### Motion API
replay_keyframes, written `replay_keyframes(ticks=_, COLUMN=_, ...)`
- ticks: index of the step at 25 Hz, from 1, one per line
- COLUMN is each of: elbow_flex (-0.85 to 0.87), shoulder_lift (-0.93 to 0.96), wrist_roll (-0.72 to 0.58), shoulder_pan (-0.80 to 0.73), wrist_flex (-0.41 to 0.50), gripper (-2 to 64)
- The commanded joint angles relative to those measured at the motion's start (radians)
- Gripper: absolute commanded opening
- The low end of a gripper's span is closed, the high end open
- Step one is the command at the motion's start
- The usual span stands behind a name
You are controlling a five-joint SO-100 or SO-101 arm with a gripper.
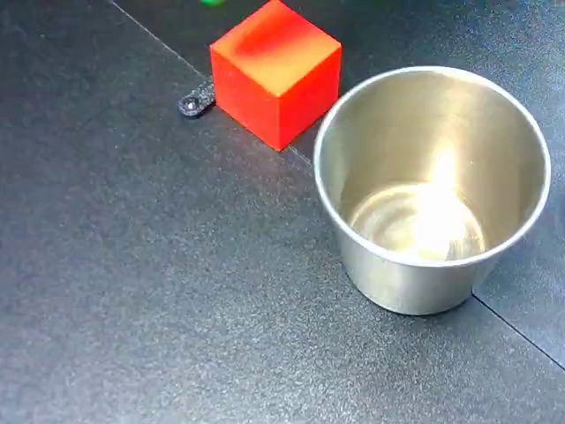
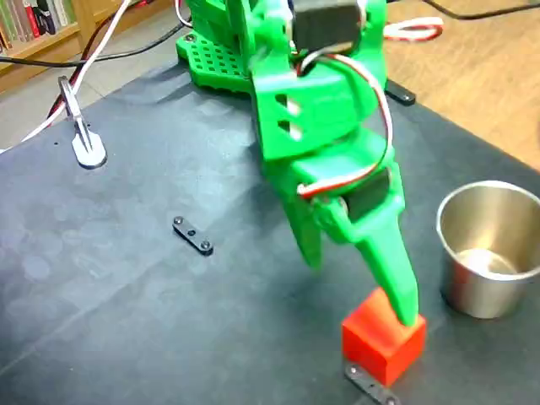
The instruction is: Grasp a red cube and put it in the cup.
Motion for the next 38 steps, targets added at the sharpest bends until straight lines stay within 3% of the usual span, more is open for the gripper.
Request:
replay_keyframes(ticks=1, elbow_flex=-0.025, shoulder_lift=-0.009, wrist_roll=0.009, shoulder_pan=-0.011, wrist_flex=-0.077, gripper=40.6)
replay_keyframes(ticks=4, elbow_flex=-0.025, shoulder_lift=-0.026, wrist_roll=-0.003, shoulder_pan=-0.011, wrist_flex=-0.109, gripper=40.6)
replay_keyframes(ticks=14, elbow_flex=-0.025, shoulder_lift=-0.072, wrist_roll=0.011, shoulder_pan=-0.097, wrist_flex=-0.109, gripper=40.5)
replay_keyframes(ticks=25, elbow_flex=-0.025, shoulder_lift=-0.135, wrist_roll=0.011, shoulder_pan=-0.089, wrist_flex=-0.112, gripper=40.5)
replay_keyframes(ticks=38, elbow_flex=-0.175, shoulder_lift=-0.239, wrist_roll=0.011, shoulder_pan=-0.092, wrist_flex=-0.112, gripper=40.1)
